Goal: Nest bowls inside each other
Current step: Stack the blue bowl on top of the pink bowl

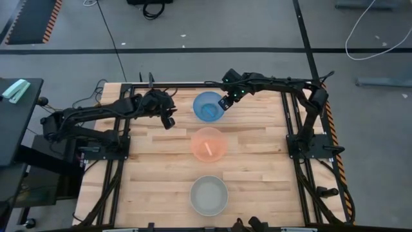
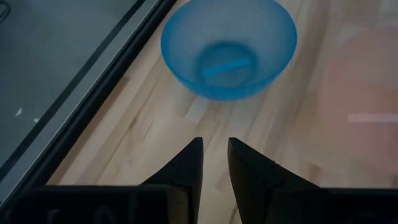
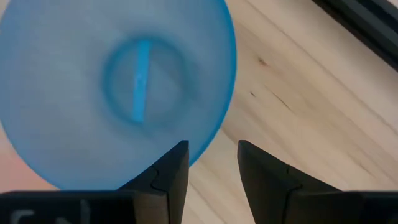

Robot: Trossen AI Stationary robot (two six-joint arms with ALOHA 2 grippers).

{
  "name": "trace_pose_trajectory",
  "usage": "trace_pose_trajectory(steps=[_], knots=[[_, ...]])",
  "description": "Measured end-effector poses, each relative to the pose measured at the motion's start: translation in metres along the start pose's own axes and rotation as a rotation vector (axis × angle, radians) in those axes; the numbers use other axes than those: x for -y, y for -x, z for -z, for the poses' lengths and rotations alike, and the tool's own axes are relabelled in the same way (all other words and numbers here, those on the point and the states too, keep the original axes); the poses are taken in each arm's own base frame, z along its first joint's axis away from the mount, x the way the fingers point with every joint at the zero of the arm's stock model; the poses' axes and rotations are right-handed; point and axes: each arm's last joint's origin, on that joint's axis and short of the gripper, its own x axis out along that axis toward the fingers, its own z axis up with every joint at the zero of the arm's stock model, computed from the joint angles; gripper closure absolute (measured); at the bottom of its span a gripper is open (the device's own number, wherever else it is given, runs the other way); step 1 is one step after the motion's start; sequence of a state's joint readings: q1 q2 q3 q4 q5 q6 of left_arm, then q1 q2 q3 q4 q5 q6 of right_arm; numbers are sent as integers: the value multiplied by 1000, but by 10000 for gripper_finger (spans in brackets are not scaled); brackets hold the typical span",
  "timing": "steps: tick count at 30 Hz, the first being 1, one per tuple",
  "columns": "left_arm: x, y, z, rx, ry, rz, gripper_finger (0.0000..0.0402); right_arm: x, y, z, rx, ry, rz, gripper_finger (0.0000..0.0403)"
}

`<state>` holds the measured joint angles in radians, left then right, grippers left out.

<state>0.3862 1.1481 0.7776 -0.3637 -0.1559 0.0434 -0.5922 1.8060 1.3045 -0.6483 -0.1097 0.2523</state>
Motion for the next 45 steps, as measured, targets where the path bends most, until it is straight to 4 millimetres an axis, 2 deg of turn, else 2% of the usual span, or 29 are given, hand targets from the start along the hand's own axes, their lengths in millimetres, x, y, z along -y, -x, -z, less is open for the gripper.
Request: trace_pose_trajectory(steps=[16, 21, 27, 30, 37, 41, 45], knots=[[0, 0, 0, 1, 17, 2, 317, -2, -29, -2, -3, -55, 11, 263], [0, 0, 0, 1, 34, 2, 322, 2, -32, -3, -1, -90, 30, 301], [0, 0, 0, 0, 40, 2, 330, 5, -32, -3, 3, -113, 48, 383], [0, 0, 1, -8, 39, 2, 330, 5, -31, -3, 7, -110, 53, 391], [0, 0, 2, -19, 38, 1, 322, -3, -15, -3, -23, -50, 71, 395], [-1, 0, 4, -40, 38, -2, 325, -23, 8, -10, -40, 11, 100, 397], [-3, 0, 7, -70, 41, -10, 331, -55, 34, -17, -25, 86, 106, 398]])
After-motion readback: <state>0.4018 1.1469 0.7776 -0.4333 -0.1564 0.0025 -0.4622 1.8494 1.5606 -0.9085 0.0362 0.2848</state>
